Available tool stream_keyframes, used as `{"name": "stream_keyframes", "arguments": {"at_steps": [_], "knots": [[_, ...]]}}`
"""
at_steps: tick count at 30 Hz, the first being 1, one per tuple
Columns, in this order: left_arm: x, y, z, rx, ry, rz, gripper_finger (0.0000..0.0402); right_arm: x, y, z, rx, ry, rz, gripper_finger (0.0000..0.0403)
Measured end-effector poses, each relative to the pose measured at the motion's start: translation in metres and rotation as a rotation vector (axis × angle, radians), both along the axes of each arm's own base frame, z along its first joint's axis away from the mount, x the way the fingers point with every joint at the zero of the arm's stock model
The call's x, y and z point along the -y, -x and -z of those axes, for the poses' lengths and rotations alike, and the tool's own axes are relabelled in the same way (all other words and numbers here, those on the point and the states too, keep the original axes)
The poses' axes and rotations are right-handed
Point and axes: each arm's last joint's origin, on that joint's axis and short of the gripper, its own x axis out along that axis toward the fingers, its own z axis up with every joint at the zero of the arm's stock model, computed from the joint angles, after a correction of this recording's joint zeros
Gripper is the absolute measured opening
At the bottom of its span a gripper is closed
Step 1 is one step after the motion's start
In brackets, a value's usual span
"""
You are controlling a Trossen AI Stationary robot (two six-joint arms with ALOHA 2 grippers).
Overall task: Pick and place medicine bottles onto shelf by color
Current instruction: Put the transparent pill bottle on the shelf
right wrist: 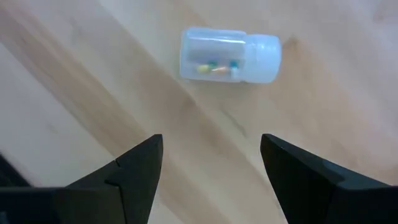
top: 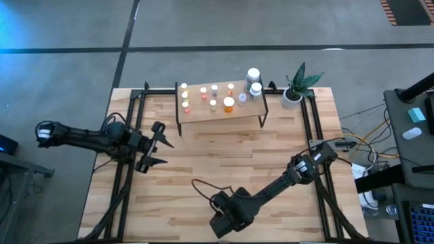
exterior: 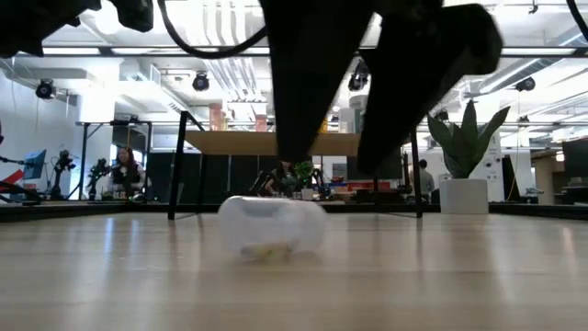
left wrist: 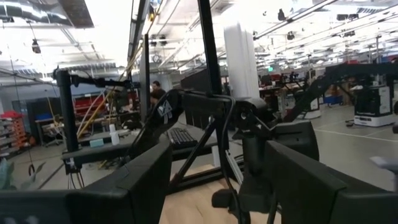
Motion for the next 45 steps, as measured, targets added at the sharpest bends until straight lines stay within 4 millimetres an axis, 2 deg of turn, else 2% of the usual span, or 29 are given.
{"name": "stream_keyframes", "arguments": {"at_steps": [8,12,15,17,20,22,24,30,33,37,40,45], "knots": [[0.0,-0.001,0.002,-0.015,0.0,0.001,0.0239,0.01,-0.006,-0.001,0.034,0.083,-0.029,0.0252],[0.0,-0.005,0.013,-0.138,-0.008,0.001,0.0239,0.013,-0.01,-0.001,0.037,0.082,-0.073,0.0249],[0.001,-0.008,0.029,-0.293,-0.004,0.002,0.0239,0.011,-0.01,-0.002,0.032,0.066,-0.125,0.0249],[0.001,-0.009,0.039,-0.402,0.01,0.003,0.0239,0.004,-0.01,-0.003,0.044,0.044,-0.216,0.0249],[0.001,-0.011,0.05,-0.501,0.03,0.005,0.0239,-0.02,-0.015,-0.006,0.157,-0.087,-0.425,0.0249],[0.003,-0.013,0.057,-0.544,0.035,0.012,0.0239,-0.033,-0.017,-0.006,0.243,-0.144,-0.476,0.0249],[0.005,-0.016,0.062,-0.58,0.029,0.024,0.0239,-0.038,-0.014,0.0,0.242,-0.143,-0.482,0.0249],[0.015,-0.026,0.08,-0.7,-0.002,0.05,0.0239,-0.029,-0.005,0.027,0.146,-0.076,-0.403,0.0249],[0.02,-0.03,0.091,-0.767,-0.031,0.012,0.0239,-0.029,-0.003,0.031,0.15,-0.078,-0.419,0.0249],[0.027,-0.035,0.106,-0.844,-0.078,-0.047,0.0239,-0.04,-0.011,0.019,0.334,-0.16,-0.566,0.0246],[0.032,-0.038,0.114,-0.876,-0.103,-0.057,0.0239,-0.042,-0.01,0.009,0.439,-0.197,-0.605,0.0241],[0.041,-0.046,0.122,-0.861,-0.116,-0.024,0.0239,-0.031,0.004,0.019,0.503,-0.197,-0.593,0.0235]]}}
